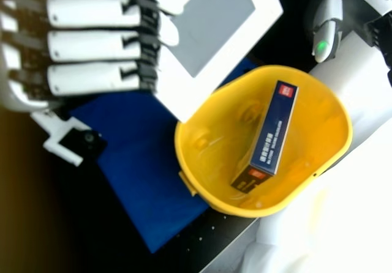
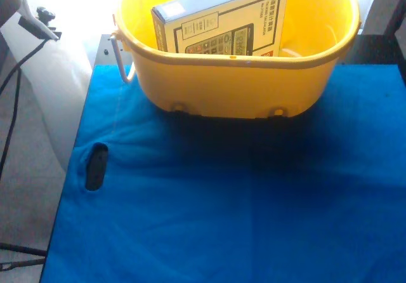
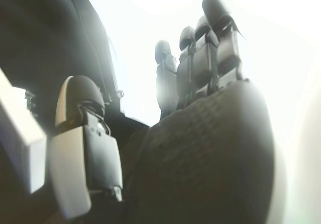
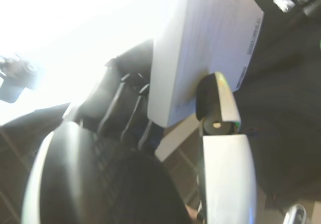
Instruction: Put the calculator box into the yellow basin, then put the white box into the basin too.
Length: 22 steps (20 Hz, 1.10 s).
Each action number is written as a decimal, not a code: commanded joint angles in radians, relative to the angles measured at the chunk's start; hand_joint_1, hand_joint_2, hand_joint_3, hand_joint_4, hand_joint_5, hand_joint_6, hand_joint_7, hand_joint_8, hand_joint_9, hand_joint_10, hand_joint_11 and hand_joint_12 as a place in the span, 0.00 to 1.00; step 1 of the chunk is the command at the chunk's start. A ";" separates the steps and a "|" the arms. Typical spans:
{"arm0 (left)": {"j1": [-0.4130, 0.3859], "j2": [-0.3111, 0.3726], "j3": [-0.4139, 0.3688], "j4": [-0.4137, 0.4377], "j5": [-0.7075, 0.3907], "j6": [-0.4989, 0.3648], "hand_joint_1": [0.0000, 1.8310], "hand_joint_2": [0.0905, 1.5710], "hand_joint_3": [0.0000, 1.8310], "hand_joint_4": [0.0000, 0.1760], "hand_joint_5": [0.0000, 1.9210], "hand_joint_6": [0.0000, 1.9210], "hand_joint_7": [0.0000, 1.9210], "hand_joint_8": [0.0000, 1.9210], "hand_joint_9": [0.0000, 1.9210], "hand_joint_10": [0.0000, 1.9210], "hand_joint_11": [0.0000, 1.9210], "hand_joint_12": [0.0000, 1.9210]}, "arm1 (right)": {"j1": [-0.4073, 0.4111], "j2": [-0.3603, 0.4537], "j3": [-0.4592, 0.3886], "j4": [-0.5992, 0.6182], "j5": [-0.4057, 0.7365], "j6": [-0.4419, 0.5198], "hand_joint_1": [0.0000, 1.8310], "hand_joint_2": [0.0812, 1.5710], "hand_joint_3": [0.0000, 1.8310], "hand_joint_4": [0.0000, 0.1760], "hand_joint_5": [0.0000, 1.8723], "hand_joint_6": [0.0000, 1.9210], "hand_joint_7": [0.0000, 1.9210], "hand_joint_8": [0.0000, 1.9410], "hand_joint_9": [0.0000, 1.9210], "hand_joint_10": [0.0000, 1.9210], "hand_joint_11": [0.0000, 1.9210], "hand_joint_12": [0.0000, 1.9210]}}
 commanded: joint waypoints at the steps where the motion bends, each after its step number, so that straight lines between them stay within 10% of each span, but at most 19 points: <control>1: -0.029 0.011 0.005 -0.004 -0.146 0.003 0.26 0.76 0.01 0.13 0.19 0.00 0.12 0.00 0.08 0.00 0.00 0.28 | 0.023 -0.013 0.015 -0.034 -0.062 0.003 0.81 0.70 0.00 0.00 0.49 0.57 0.46 0.55 0.46 0.62 0.36 0.80; 3: -0.060 0.029 -0.003 0.001 -0.154 0.018 0.19 0.84 0.01 0.00 0.19 0.00 0.08 0.00 0.08 0.00 0.00 0.39 | 0.035 -0.045 0.040 -0.034 -0.022 0.003 0.81 0.70 0.00 0.00 0.49 0.57 0.46 0.55 0.46 0.62 0.36 0.80; 5: -0.096 0.052 -0.025 0.011 -0.164 0.044 0.15 0.90 0.01 0.13 0.19 0.00 0.07 0.00 0.08 0.01 0.00 0.41 | 0.038 -0.058 0.046 -0.034 0.002 0.003 0.80 0.70 0.00 0.00 0.49 0.57 0.46 0.56 0.46 0.62 0.37 0.79; 9: -0.138 0.091 -0.056 0.019 -0.213 0.060 0.08 0.96 0.01 0.06 0.14 0.01 0.08 0.00 0.08 0.01 0.00 0.42 | 0.040 -0.085 0.064 -0.034 0.044 0.003 0.80 0.70 0.00 0.00 0.49 0.57 0.46 0.56 0.46 0.62 0.37 0.79; 19: -0.162 0.207 -0.154 -0.059 -0.444 0.094 0.17 0.87 0.00 0.00 0.14 0.01 0.10 0.00 0.09 0.02 0.00 0.47 | 0.069 -0.118 0.090 -0.034 0.159 -0.055 0.75 0.73 0.00 0.00 0.44 0.67 0.42 0.59 0.46 0.66 0.40 0.77; 21: -0.162 0.209 -0.158 -0.055 -0.446 0.096 0.20 0.85 0.00 0.00 0.15 0.01 0.13 0.01 0.11 0.03 0.00 0.54 | 0.069 -0.119 0.091 -0.034 0.162 -0.055 0.67 0.74 0.00 0.00 0.44 0.65 0.44 0.62 0.39 0.57 0.31 0.78; 22: -0.162 0.209 -0.158 -0.054 -0.443 0.096 0.19 0.86 0.00 0.00 0.15 0.01 0.13 0.01 0.11 0.03 0.00 0.54 | 0.069 -0.119 0.091 -0.034 0.162 -0.055 0.66 0.66 0.00 0.00 0.28 0.35 0.29 0.32 0.22 0.39 0.06 0.75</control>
